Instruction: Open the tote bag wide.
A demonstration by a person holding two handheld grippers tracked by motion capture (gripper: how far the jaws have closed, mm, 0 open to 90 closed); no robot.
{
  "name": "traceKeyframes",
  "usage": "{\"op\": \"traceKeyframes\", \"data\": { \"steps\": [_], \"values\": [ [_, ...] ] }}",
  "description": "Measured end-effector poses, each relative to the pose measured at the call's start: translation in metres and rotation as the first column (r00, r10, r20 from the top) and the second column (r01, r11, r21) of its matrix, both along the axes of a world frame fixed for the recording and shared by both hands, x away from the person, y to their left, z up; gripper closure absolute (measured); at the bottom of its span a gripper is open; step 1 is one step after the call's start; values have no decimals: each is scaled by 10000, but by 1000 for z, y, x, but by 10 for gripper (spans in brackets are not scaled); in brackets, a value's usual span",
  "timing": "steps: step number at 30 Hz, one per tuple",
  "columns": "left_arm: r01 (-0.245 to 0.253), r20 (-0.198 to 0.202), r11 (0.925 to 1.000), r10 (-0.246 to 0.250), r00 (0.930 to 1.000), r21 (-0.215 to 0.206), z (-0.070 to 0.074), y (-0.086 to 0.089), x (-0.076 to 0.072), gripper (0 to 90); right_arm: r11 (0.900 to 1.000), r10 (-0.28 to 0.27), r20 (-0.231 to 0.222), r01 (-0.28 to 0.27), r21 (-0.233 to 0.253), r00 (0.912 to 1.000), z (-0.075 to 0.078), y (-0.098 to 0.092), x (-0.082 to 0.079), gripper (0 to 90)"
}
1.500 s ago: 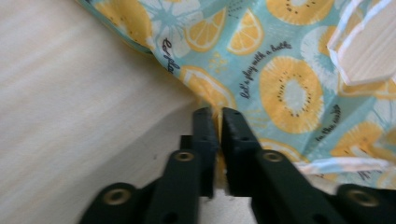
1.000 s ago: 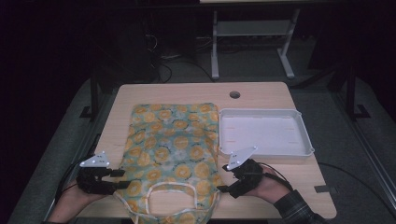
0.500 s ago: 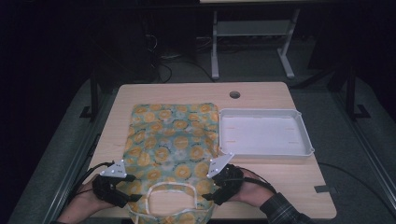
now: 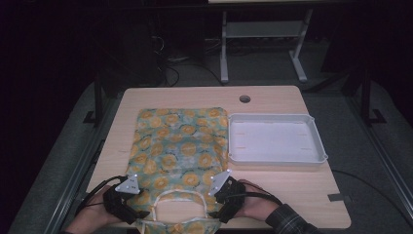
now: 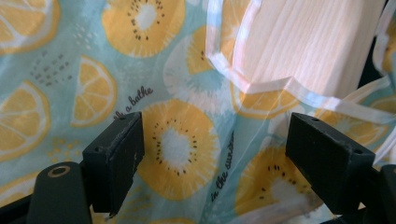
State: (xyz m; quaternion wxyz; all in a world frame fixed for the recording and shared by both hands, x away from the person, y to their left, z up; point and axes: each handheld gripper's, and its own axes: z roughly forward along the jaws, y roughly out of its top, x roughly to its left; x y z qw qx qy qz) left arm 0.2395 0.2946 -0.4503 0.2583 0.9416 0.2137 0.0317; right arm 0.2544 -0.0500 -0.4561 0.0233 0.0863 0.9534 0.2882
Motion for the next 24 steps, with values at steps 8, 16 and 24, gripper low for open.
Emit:
{"op": "traceKeyframes", "data": {
  "steps": [8, 16, 24],
  "values": [
    [-197, 365, 9997, 191, 9992, 163, 1, 0, 0, 295, 9999, 28, 45, -28, -103, 10000, -4, 0, 1, 228],
    [-207, 391, 9998, 205, 9990, 54, 4, 1, 3, 532, 9996, -235, 120, 234, 127, 9997, -1, -5, 6, 432],
    [-382, 240, 9992, 385, 9990, -147, 4, 0, 7, 774, 9979, -591, 91, 588, 277, 9982, 0, -9, 11, 687]
  ]
}}
